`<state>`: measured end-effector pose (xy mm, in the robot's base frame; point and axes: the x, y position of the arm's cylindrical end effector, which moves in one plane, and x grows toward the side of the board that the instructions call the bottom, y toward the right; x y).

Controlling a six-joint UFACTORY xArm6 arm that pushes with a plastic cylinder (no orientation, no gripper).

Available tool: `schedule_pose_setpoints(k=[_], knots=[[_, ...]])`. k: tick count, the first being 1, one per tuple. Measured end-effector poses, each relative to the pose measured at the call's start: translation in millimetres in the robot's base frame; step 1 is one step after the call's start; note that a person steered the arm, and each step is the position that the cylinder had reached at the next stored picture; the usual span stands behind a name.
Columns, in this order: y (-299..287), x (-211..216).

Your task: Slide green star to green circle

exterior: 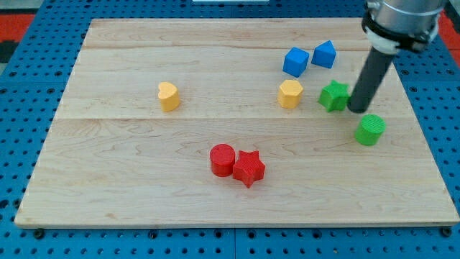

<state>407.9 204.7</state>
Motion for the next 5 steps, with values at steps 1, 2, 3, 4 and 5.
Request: schedule_pose_setpoints(k=[1,2,3,4,5], knots=[[24.0,-60.6],[-17.0,-58.6],[-27.6,-15.9],[-20.6,25.2],[-9.8,33.3]])
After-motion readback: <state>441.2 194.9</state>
